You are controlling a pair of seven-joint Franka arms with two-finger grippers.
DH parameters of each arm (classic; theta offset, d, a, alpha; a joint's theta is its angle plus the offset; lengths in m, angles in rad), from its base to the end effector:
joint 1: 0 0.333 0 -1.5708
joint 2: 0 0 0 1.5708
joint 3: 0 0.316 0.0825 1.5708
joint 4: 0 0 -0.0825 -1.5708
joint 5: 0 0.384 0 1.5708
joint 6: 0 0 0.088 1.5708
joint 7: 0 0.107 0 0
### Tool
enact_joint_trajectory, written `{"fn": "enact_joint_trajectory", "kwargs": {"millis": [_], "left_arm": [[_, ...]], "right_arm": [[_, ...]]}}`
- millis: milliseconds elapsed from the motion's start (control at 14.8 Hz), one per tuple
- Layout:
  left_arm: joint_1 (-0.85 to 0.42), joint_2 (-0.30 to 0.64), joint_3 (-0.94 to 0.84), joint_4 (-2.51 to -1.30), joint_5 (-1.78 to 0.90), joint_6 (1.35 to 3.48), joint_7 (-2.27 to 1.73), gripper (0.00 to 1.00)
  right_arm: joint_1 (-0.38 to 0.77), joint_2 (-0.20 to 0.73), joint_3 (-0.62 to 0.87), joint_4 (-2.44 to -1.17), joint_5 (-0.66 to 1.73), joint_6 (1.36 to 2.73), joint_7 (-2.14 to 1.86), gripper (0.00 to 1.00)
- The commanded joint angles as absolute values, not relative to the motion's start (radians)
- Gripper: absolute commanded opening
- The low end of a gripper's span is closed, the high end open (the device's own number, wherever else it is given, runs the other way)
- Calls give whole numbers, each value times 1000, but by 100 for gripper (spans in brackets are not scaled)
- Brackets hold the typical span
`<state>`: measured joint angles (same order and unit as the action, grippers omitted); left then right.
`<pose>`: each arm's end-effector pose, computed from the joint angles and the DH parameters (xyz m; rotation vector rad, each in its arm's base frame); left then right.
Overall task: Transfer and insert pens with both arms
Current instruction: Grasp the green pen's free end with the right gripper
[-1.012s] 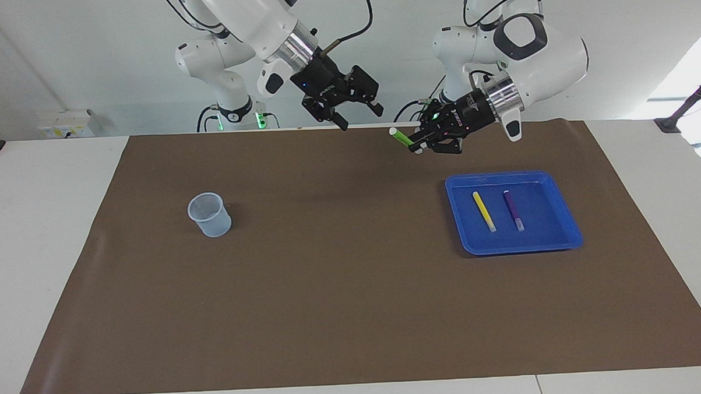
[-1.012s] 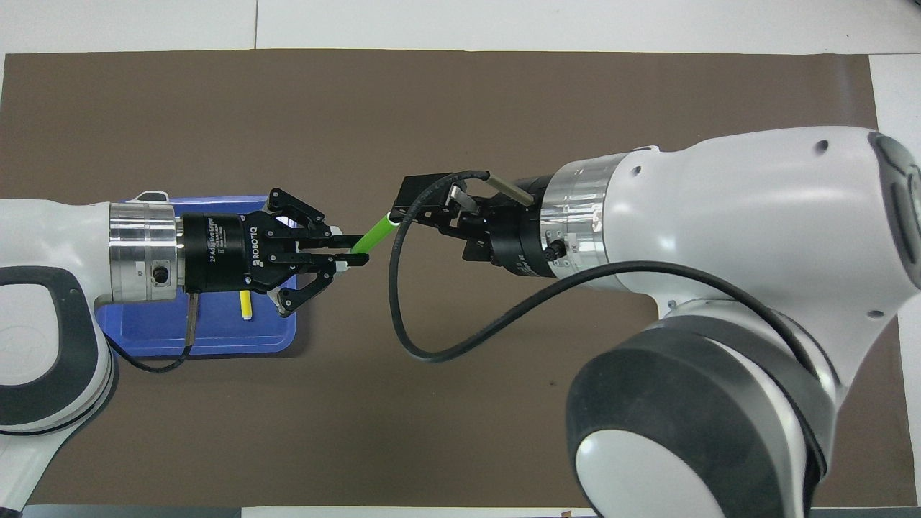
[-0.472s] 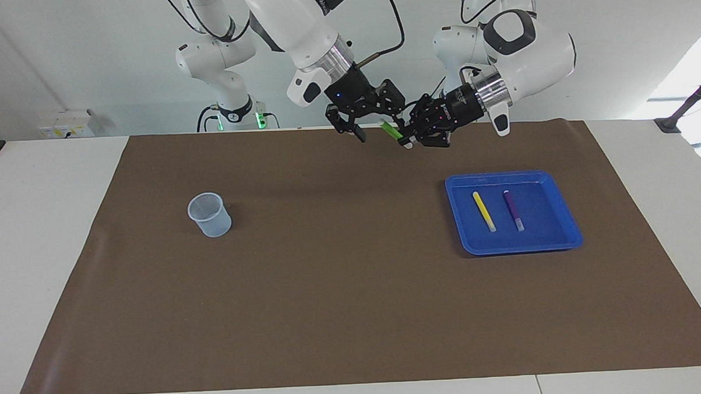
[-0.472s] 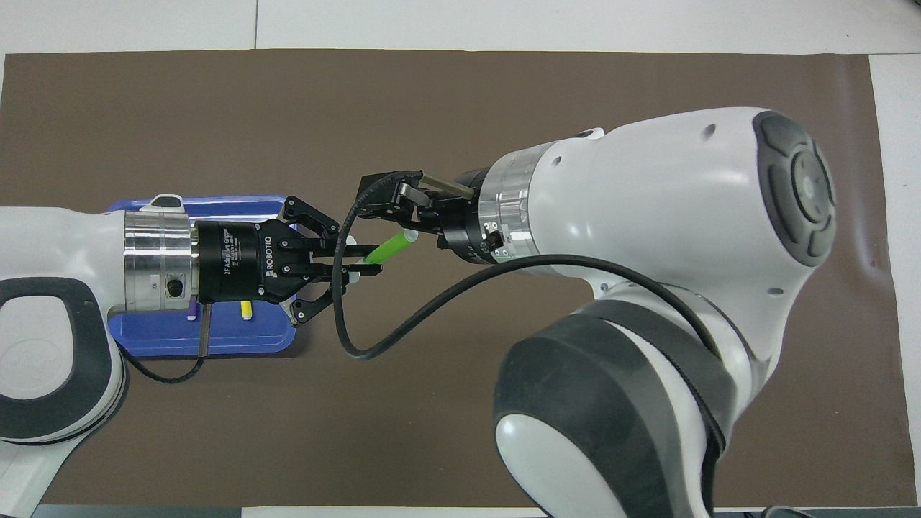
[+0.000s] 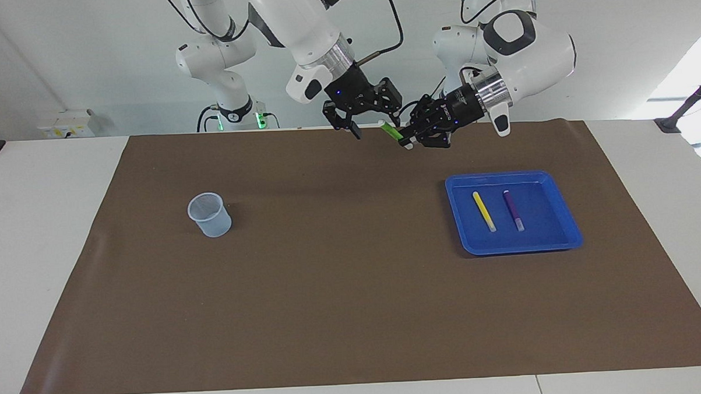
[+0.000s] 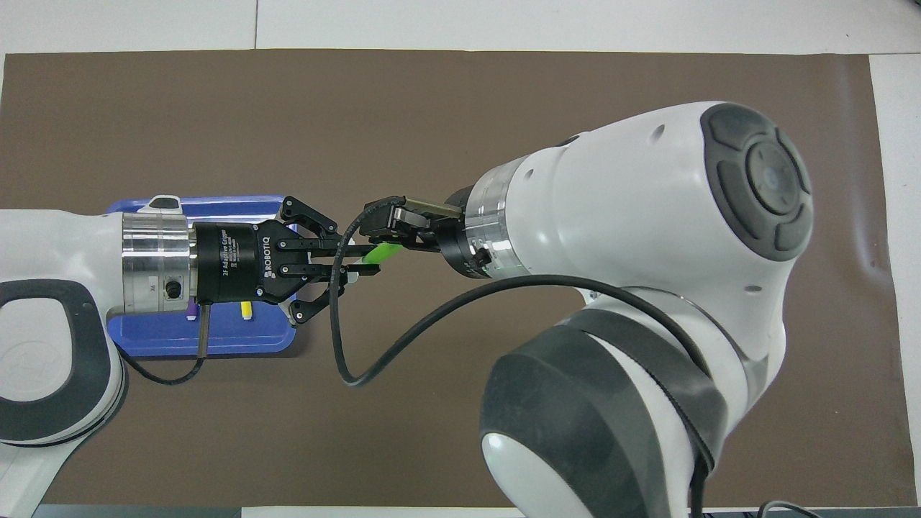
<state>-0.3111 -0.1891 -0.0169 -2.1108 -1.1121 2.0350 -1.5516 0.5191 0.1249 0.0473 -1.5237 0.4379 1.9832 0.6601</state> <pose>0.4767 -0.2160 0.5373 1.5071 1.7279 -0.9484 0.5177 0.3584 0.6226 -2.5850 0.2653 -0.0270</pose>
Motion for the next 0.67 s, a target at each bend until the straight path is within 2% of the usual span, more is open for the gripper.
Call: {"fn": "enact_joint_trajectory", "kwargs": {"millis": [0, 67, 270, 337, 405, 540, 607], "left_arm": [[-325, -225, -6, -2151, -1135, 2057, -1532, 0], [-325, -224, -6, -2151, -1137, 2059, -1532, 0], [-325, -224, -6, -2151, -1138, 2065, -1532, 0], [-325, -224, -6, -2151, -1149, 2065, -1532, 0], [-325, -224, -6, -2151, -1150, 2065, -1532, 0], [-324, -225, -6, -2151, -1150, 2066, -1534, 0], [-324, -225, -6, -2151, -1150, 2068, -1532, 0]], "right_arm": [[517, 127, 52, -1508, 414, 1982, 681, 83], [523, 127, 54, -1508, 413, 1985, 681, 77], [529, 129, 54, -1508, 411, 1999, 681, 71], [531, 127, 54, -1508, 413, 2009, 681, 64], [532, 127, 54, -1508, 413, 2011, 681, 51], [537, 129, 54, -1508, 413, 2011, 680, 8], [537, 129, 54, -1508, 413, 2013, 670, 0]]}}
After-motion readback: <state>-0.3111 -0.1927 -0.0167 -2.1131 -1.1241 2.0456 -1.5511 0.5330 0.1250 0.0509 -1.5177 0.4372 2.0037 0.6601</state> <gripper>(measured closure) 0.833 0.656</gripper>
